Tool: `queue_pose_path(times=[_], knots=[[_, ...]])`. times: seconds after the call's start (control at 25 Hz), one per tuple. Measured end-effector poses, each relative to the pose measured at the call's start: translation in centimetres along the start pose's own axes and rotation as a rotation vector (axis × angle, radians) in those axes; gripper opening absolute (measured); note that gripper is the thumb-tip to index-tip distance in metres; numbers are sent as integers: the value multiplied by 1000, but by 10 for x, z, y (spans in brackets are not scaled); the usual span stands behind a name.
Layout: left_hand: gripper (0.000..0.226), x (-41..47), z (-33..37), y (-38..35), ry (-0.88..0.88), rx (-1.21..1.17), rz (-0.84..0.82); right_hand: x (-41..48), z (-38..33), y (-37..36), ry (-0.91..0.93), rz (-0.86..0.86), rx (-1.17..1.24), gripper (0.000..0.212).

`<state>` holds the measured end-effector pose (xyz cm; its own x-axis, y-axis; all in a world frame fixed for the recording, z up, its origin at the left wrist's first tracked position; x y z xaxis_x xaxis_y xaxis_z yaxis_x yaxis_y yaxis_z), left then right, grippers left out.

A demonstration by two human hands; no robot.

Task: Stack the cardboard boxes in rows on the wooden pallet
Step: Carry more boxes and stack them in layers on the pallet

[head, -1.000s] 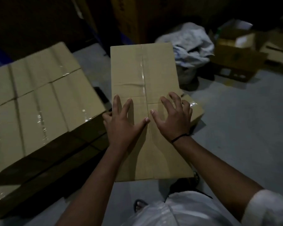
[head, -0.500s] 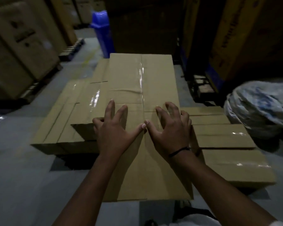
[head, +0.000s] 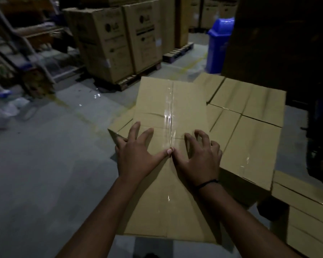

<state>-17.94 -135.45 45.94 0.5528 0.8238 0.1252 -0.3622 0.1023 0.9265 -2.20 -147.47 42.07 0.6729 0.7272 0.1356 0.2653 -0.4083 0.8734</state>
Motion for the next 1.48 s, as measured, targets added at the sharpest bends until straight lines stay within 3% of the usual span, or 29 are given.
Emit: queue_pose_path(times=[0.4, 0.88, 1.48], knots=[[98, 89, -89, -2, 142, -23, 23, 98, -79, -69, 126, -119, 23, 67], [104, 299, -247, 21, 59, 10, -65, 256, -222, -198, 20, -101, 8, 66], [107, 558, -262, -85, 21, 37, -328, 483, -189, -298, -155, -173, 44, 63]])
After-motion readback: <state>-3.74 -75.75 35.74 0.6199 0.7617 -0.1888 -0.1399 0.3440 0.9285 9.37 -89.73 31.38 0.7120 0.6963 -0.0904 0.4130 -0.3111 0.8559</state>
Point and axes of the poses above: each hand's wrist, its own x-axis towards the middle knuckle, its own y-axis out of the back of the hand, z = x × y, the point moved 5 cm from there along x, towards the middle knuckle, and after that the axes turned 10 degrees about -z, right-handed, at the moved point
